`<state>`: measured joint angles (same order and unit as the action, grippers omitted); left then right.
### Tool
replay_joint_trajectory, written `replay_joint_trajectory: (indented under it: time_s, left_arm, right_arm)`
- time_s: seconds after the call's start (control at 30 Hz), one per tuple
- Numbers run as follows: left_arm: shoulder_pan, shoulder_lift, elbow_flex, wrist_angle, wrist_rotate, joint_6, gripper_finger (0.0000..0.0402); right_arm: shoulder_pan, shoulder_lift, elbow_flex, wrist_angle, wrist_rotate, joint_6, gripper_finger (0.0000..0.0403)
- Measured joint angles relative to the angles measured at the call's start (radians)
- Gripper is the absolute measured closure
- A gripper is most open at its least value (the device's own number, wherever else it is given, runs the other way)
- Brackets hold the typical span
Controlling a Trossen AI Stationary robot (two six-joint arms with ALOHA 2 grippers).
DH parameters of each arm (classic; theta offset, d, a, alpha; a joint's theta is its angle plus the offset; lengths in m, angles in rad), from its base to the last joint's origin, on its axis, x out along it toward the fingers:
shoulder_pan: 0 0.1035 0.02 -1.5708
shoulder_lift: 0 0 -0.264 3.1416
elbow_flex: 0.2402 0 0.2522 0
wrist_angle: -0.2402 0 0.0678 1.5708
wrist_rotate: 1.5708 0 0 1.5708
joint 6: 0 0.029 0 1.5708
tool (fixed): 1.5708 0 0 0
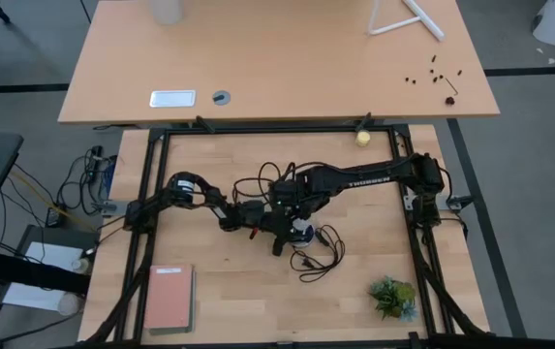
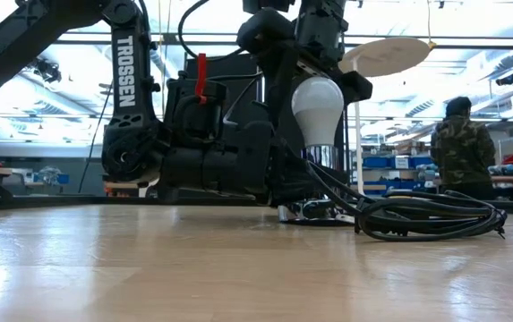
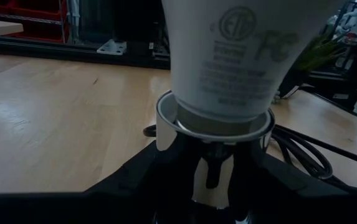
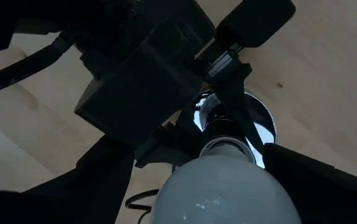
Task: Screw lightbulb
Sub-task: Insert the white lightbulb into the silver lamp
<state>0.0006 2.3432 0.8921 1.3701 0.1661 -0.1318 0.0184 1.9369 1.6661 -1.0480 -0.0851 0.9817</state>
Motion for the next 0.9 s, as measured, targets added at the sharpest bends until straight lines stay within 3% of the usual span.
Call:
replay_joint_trajectory:
  time_s: [0.13, 0.53, 0.9]
  left_arm:
    - [0.0, 0.0, 0.0, 0.0, 0.0, 0.0, 0.0213]
    - [-0.001, 0.0, 0.0, -0.001, -0.007, 0.023, 0.0213]
    - [0.0, 0.0, 0.0, -0.002, -0.01, 0.02, 0.0213]
  right_arm:
    - [-0.014, 0.0, 0.0, -0.004, -0.025, -0.078, 0.0039]
    - [-0.021, 0.0, 0.0, -0.008, -0.071, -0.576, 0.0039]
    - [0.045, -0.001, 0.0, -0.009, -0.001, -0.944, 0.0039]
